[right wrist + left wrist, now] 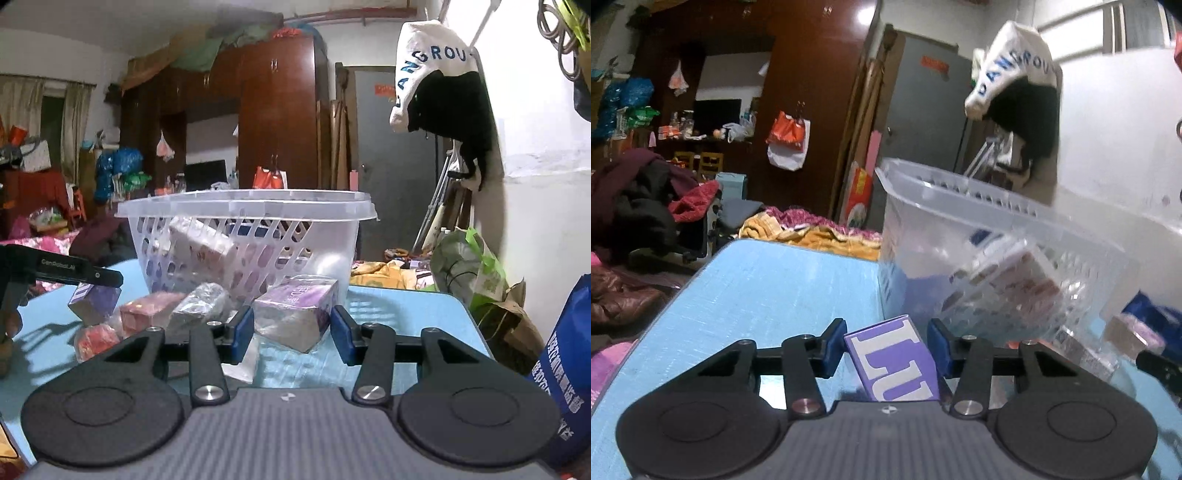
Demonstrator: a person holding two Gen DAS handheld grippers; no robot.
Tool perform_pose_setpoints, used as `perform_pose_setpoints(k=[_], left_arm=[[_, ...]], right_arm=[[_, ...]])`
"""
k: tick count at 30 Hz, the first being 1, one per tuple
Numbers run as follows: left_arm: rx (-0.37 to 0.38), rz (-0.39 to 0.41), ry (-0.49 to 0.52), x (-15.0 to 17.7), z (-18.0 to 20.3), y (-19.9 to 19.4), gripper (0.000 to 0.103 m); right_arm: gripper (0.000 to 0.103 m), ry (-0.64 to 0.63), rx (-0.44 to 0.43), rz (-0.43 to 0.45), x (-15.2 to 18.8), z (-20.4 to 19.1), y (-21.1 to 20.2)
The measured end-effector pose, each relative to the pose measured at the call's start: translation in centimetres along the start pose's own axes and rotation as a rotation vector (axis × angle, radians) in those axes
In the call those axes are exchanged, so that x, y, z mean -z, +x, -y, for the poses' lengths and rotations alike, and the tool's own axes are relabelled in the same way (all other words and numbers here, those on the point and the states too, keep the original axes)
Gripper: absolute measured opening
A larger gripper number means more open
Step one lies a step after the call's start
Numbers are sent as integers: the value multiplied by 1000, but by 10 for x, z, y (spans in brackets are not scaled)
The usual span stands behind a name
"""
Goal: Organize objects
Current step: 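Carry both purple boxes over the basket and open both tools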
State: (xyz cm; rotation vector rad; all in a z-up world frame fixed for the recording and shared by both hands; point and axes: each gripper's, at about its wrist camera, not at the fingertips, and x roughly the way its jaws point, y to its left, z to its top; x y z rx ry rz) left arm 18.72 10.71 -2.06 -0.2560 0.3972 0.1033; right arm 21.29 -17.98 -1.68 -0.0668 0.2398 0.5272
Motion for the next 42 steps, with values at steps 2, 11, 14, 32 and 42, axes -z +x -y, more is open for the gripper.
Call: perform_pose_setpoints(k=[2, 11, 14, 32, 42], left_arm=[[6, 17, -2, 0, 0, -3, 52], [33, 82, -3, 0, -3, -12, 52], [64, 114, -4, 1, -5, -17, 51], [219, 248, -69, -33, -4, -57, 50], [258, 117, -82, -136, 62, 31, 51]], right_arm=[[49, 14, -4, 8, 0, 2, -1], [49, 19, -3, 49, 2, 0, -7], [49, 7, 3, 60, 2, -2, -9], [48, -10, -39, 236, -20, -12, -44], [48, -118, -59, 103, -129, -22, 29]])
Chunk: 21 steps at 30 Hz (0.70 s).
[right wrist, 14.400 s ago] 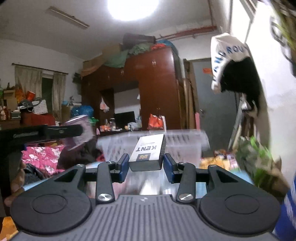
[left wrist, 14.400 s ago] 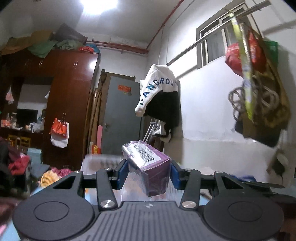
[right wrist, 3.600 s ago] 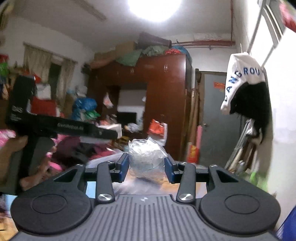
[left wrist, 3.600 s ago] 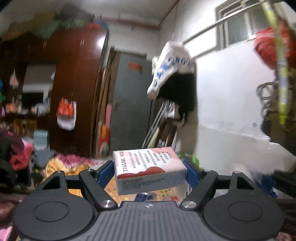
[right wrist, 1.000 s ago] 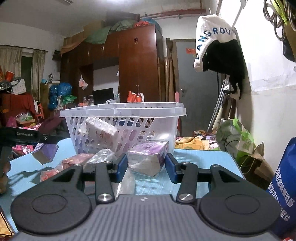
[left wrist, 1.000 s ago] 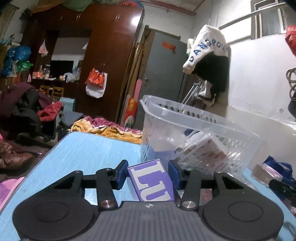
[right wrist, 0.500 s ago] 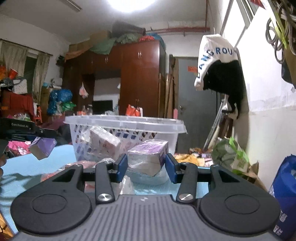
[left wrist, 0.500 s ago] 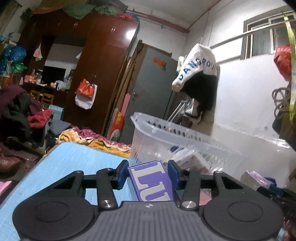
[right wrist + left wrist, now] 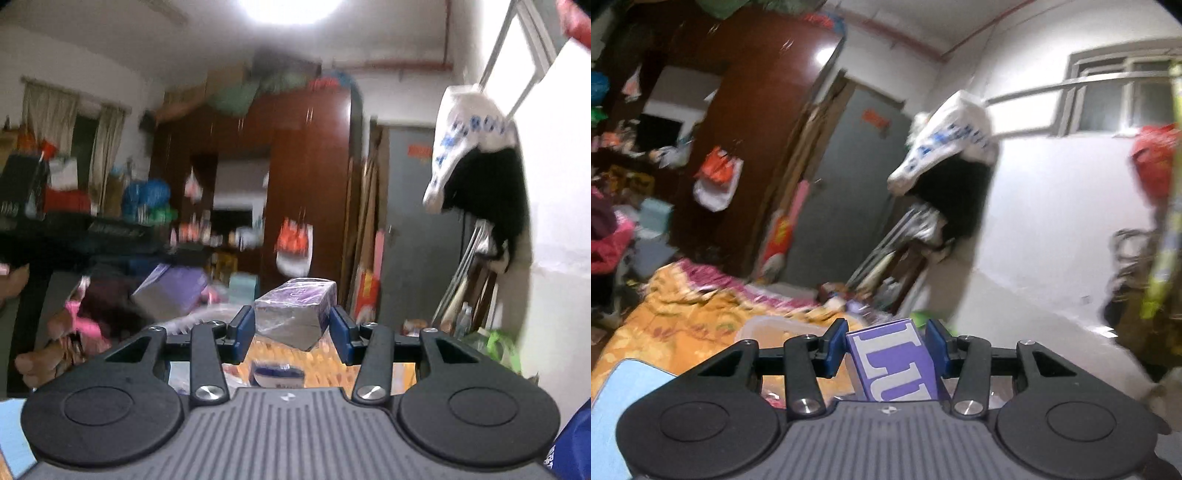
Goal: Organize objects
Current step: 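Carry both purple boxes over the basket and open both tools, then grasp a silver foil pouch with the right tool while the left tool grasps the red wrapped ball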
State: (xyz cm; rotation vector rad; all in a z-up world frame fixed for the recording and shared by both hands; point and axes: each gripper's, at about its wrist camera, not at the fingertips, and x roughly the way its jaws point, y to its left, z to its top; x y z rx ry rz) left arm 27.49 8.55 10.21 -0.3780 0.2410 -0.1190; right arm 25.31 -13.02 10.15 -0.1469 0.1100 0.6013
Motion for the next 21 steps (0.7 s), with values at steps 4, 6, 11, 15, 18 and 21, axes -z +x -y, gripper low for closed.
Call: perform_pose_setpoints(k=[4, 6, 11, 15, 18, 21], left_arm=[[-125, -79, 126, 12, 7, 33, 80], [-120, -82, 132, 15, 6, 30, 80], [-73, -16, 165, 34, 5, -36, 93], [-135, -158, 227, 89, -5, -60, 97], [-157, -249, 199, 116, -21, -56, 95], [-149, -314, 201, 135, -28, -50, 94]], right_arm=[[64, -33, 22, -87, 7, -1, 35], [86, -9, -1, -69, 11, 0, 30], [93, 5, -2, 11, 31, 2, -24], [102, 3, -49, -84, 72, 1, -40], [88, 24, -96, -225, 104, 0, -30], [70, 72, -162, -313, 117, 2, -19]])
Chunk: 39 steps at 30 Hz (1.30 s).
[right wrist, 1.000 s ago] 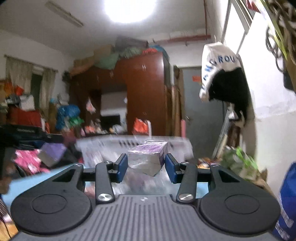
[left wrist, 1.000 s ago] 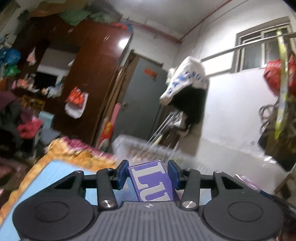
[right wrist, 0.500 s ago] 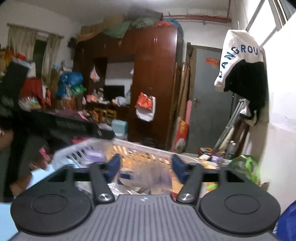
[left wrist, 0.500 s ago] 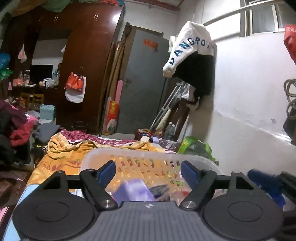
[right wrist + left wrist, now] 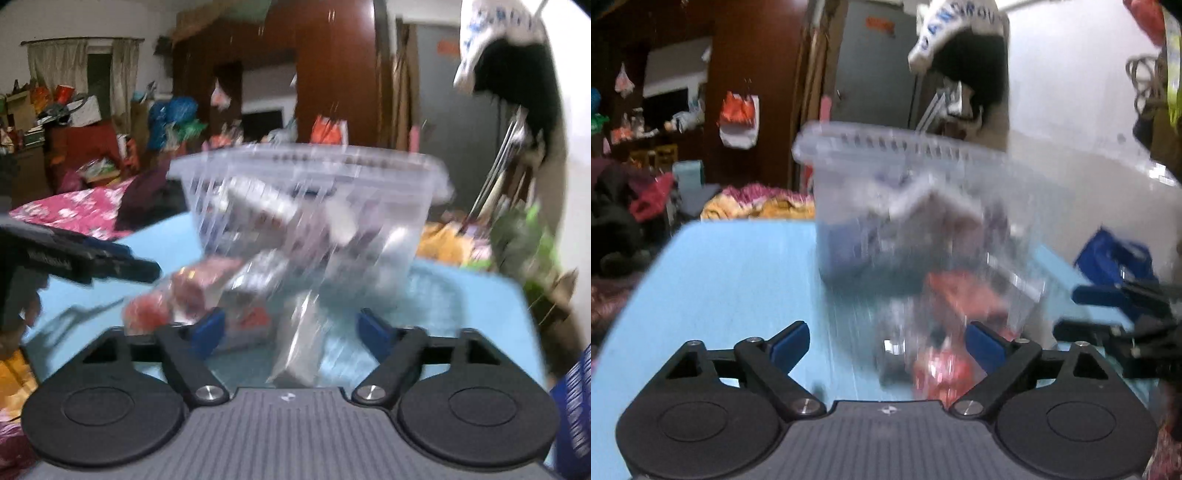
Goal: Organize objects
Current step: 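Grasp a silver foil pouch with the right tool while the left tool grasps the red wrapped ball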
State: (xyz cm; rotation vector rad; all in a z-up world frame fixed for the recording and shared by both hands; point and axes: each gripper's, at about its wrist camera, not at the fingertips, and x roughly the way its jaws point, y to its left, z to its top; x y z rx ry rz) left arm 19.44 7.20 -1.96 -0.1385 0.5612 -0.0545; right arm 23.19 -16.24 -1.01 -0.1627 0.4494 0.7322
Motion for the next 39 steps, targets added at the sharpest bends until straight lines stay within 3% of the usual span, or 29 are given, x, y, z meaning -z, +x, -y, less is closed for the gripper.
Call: perform_pose_setpoints(k=[6, 9, 16, 20, 26, 28, 30, 32, 39], left_arm=[[48, 13, 24, 11, 12, -4, 93], [77, 5, 26, 23, 16, -9, 93], [48, 15, 79, 38, 35, -6, 92], [-5, 28, 101, 41, 42, -6, 85], [-25, 50, 124, 44, 45, -6, 78], [-28, 57, 126, 44, 46, -6, 73], [-35, 69, 124, 45, 47, -7, 60], [-42, 81, 121, 46, 46, -7, 53], [16, 147, 22, 52, 28, -15, 52]], right_arm=[[64, -10, 18, -76, -1, -5, 21], [52, 8, 13, -100, 1, -8, 25], [44, 12, 40, -104, 9, -4, 23], [44, 19, 52, -113, 9, -2, 24], [45, -27, 59, -129, 5, -11, 29], [45, -45, 71, -138, 2, -15, 33], [44, -53, 84, -146, 0, -16, 35], [39, -41, 87, -149, 0, -13, 36], [37, -14, 95, -100, 12, -11, 24]])
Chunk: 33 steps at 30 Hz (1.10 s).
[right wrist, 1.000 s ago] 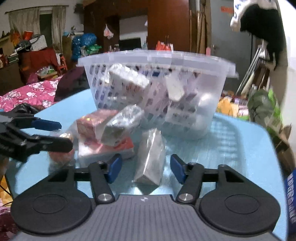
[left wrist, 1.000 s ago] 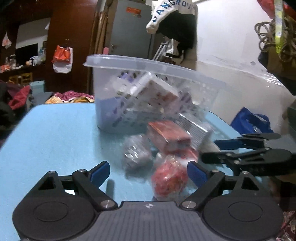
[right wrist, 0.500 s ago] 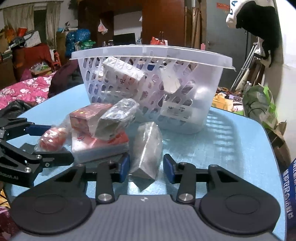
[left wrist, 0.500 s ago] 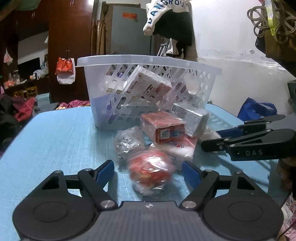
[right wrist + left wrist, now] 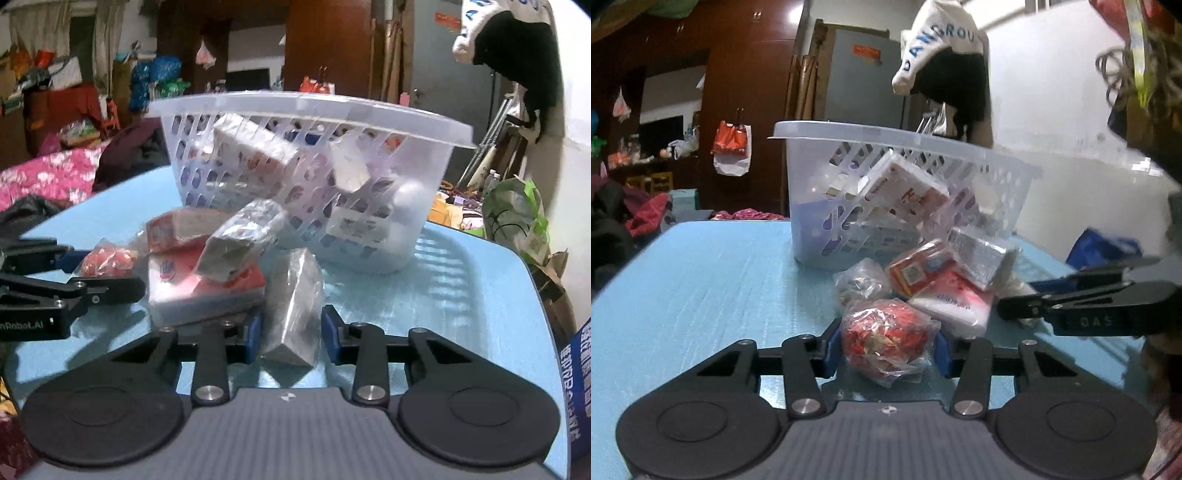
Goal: Organize objects
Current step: 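Grasp a silver foil pouch with the right tool while the left tool grasps the red wrapped ball, then drop the silver pouch and red ball into the basket with both tools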
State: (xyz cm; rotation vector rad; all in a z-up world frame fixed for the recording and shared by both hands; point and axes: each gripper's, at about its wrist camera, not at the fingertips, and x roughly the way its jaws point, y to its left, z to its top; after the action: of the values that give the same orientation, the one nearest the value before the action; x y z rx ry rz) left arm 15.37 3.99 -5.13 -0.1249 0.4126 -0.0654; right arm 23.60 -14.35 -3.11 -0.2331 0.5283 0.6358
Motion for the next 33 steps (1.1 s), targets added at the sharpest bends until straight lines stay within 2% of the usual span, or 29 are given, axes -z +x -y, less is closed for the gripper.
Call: perform_pose_setpoints(k=[3, 7, 12, 16, 21, 27, 30, 33], left_arm=[[3, 53, -9, 2, -3, -5, 52], [25, 85, -24, 4, -6, -8, 52], [53, 93, -29, 4, -9, -7, 52], [74, 92, -64, 5, -15, -5, 52], [77, 144, -56, 8, -15, -12, 52], [89, 159, -78, 7, -20, -15, 52], [97, 178, -97, 0, -23, -21, 52], [127, 227, -100, -24, -25, -35, 52]], right_arm=[[37, 9, 1, 33, 0, 1, -5], [37, 19, 14, 78, 1, 2, -12], [37, 42, 13, 118, 1, 4, -16], [37, 78, 1, 183, 4, 8, -24], [36, 119, -15, 242, 8, 14, -30], [36, 98, 4, 321, 12, 8, -40], [36, 96, 4, 355, 14, 6, -47], [36, 106, -15, 415, 9, 6, -67]])
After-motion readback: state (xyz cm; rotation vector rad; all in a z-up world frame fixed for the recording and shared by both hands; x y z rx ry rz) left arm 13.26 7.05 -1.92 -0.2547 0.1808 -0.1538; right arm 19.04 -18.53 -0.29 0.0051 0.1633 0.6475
